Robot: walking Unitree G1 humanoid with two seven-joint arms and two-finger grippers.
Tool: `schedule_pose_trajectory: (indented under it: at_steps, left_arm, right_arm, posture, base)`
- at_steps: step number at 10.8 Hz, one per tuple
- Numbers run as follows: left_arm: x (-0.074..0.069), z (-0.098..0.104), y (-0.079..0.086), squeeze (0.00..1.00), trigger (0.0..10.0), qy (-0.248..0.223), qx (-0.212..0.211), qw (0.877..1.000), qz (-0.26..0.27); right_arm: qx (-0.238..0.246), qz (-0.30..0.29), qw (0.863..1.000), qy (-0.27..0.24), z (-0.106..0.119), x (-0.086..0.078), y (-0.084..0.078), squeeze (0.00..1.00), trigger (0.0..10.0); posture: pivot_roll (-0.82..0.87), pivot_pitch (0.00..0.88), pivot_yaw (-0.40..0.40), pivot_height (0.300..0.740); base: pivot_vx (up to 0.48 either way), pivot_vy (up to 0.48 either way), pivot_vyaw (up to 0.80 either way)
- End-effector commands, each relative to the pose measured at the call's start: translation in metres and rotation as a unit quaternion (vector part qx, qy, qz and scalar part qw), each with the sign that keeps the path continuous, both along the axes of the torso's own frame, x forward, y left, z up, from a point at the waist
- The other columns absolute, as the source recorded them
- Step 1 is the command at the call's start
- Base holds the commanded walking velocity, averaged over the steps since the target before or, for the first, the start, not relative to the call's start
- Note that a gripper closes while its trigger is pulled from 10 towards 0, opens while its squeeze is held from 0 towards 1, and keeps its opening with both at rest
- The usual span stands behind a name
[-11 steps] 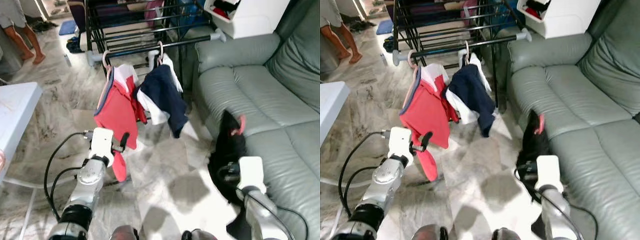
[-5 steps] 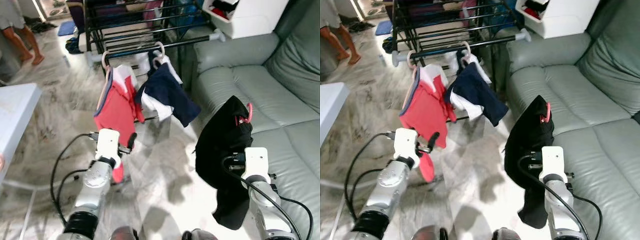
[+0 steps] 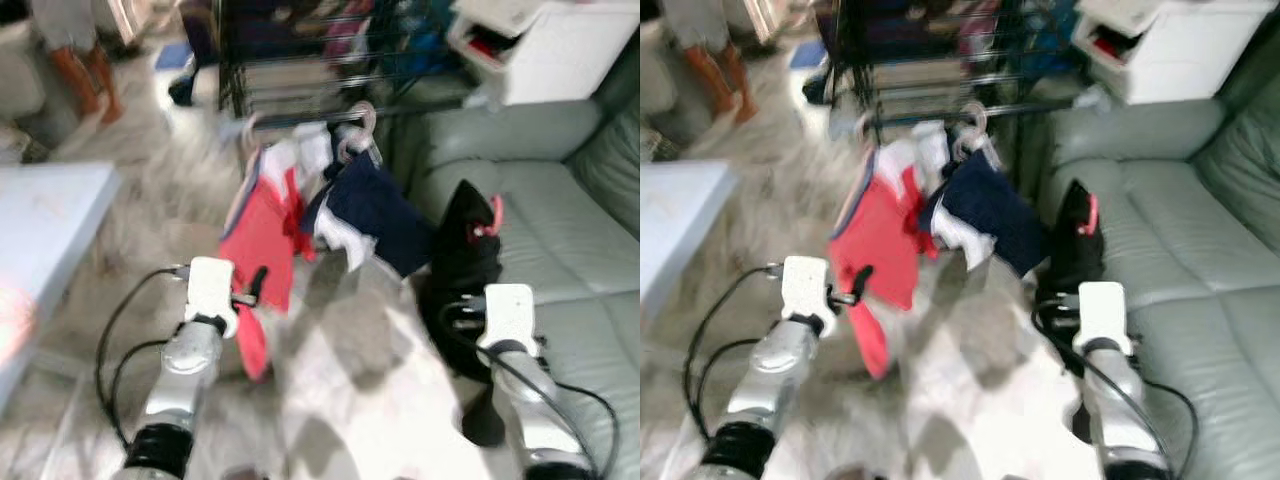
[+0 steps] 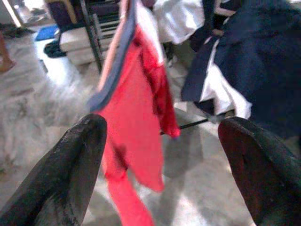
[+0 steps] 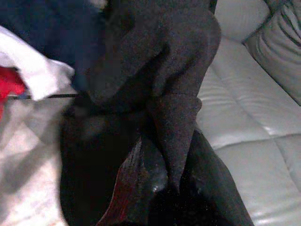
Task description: Hang hanger
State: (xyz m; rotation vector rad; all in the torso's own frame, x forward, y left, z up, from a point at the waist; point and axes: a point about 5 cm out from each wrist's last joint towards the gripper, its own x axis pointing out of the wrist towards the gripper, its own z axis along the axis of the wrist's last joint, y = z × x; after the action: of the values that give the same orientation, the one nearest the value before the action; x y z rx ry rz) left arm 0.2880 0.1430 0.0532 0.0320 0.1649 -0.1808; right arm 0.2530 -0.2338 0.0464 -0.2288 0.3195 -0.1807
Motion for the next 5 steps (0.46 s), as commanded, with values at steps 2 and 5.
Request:
schedule_pose_trajectory:
  at_steps: [2, 5]
  left_arm:
    - [0.0027, 0.0049, -0.0066, 0.0, 10.0, -0.004, 0.0, 1.0, -0.009]
    - [0.0023, 0.0044, -0.0095, 0.0, 10.0, -0.004, 0.002, 1.0, -0.012]
  right_arm:
    - [0.0, -0.01, 1.0, -0.022, 0.0114, 0.0084, -0.0059, 0.0, 10.0]
    - [-0.007, -0.008, 1.0, -0.021, 0.0128, 0.0126, -0.009, 0.0, 10.0]
  posture:
    - [-0.08, 0.0, 0.042, 0.74]
    - [-0.08, 0.0, 0.04, 0.74]
  base:
    - [0.426, 0.0, 0.0]
    - [0.48, 0.0, 0.0]
